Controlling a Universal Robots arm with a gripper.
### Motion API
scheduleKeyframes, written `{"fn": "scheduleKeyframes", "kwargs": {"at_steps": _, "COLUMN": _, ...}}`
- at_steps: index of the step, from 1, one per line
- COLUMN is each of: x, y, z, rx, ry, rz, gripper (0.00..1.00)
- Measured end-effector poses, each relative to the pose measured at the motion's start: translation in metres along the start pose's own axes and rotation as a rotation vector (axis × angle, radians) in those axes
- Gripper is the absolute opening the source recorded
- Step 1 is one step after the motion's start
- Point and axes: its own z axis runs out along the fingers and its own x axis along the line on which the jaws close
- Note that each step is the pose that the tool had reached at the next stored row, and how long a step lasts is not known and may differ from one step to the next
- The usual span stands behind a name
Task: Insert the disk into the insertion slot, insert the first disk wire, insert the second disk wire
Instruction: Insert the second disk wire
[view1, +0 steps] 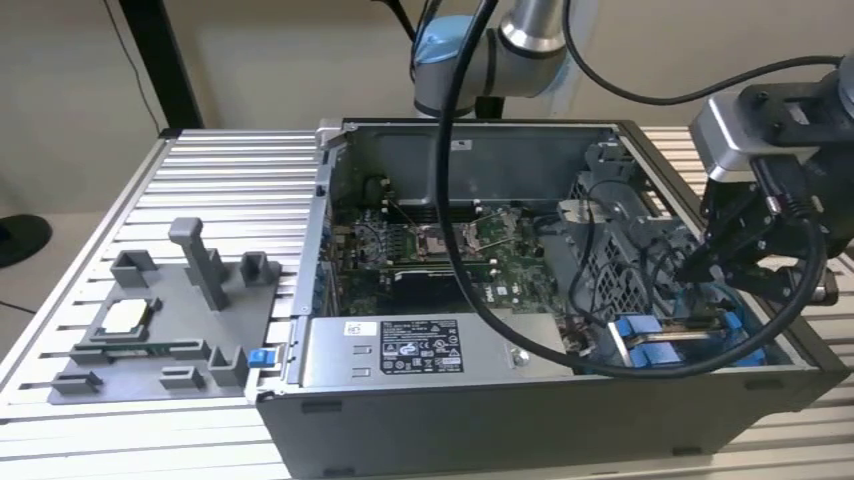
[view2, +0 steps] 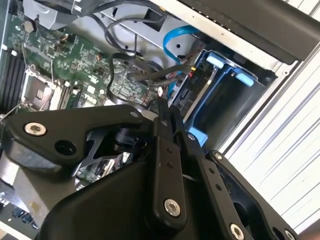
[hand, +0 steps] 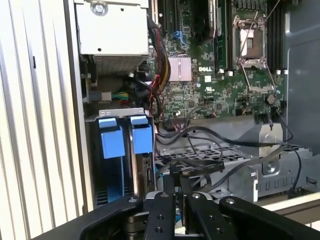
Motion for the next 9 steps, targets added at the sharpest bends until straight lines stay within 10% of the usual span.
{"fn": "scheduleKeyframes", "kwargs": {"at_steps": 4, "x": 0.0008, "y": 0.0026, "z": 0.0001, "rx": 0.0118, "ry": 0.0189, "rz": -0.006, "gripper": 0.0}}
{"fn": "scheduleKeyframes", "kwargs": {"at_steps": 9, "x": 0.0023, "y": 0.0099, "z": 0.0023, "rx": 0.0349, "ry": 0.0246, "rz": -0.012, "gripper": 0.0}}
